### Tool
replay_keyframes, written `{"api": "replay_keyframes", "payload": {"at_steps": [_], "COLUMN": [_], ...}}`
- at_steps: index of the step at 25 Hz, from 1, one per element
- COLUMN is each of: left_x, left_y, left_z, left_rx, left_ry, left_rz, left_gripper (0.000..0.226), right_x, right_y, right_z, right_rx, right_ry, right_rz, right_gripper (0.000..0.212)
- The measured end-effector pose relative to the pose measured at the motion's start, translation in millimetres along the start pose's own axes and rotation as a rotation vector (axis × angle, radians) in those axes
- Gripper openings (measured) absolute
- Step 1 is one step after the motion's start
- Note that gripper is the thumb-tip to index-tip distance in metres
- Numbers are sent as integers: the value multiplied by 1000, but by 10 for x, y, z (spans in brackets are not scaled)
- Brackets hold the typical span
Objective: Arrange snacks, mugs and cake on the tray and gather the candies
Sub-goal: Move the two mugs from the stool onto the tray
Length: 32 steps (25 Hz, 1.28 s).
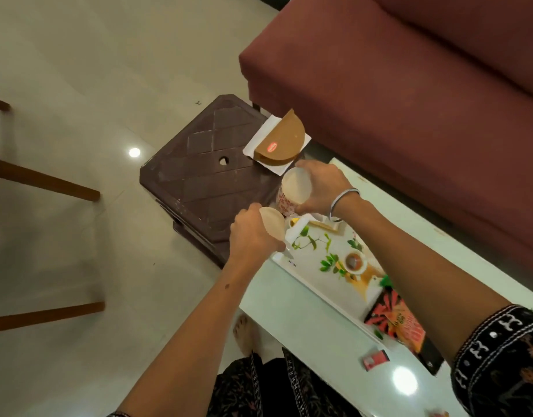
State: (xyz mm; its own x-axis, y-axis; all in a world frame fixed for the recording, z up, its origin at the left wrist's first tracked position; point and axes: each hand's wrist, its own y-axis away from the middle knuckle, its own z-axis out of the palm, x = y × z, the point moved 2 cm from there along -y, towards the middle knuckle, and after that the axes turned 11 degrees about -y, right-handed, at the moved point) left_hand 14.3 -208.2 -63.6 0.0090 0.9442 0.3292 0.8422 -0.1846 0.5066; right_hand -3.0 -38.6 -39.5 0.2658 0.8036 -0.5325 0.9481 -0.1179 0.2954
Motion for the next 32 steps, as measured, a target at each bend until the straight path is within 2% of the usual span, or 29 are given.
{"api": "replay_keyframes", "payload": {"at_steps": [8, 13, 18, 32], "left_x": [726, 975, 1113, 1247], "left_y": [462, 553, 566, 622], "left_z": [961, 1468, 1938, 2547], "left_rx": [-62, -99, -97, -68], "left_ry": [48, 58, 41, 30], "left_rz": [56, 55, 80, 56], "left_gripper": [90, 87, 90, 88], "right_x": [1039, 1559, 2043, 2550], "right_y": [669, 893, 1014, 1071], "right_z": [-142, 14, 278, 557], "right_rx": [-56, -69, -83, -106], "right_ry": [31, 6, -18, -4], "right_rz": [119, 160, 186, 146], "right_gripper": [91, 86, 95, 94]}}
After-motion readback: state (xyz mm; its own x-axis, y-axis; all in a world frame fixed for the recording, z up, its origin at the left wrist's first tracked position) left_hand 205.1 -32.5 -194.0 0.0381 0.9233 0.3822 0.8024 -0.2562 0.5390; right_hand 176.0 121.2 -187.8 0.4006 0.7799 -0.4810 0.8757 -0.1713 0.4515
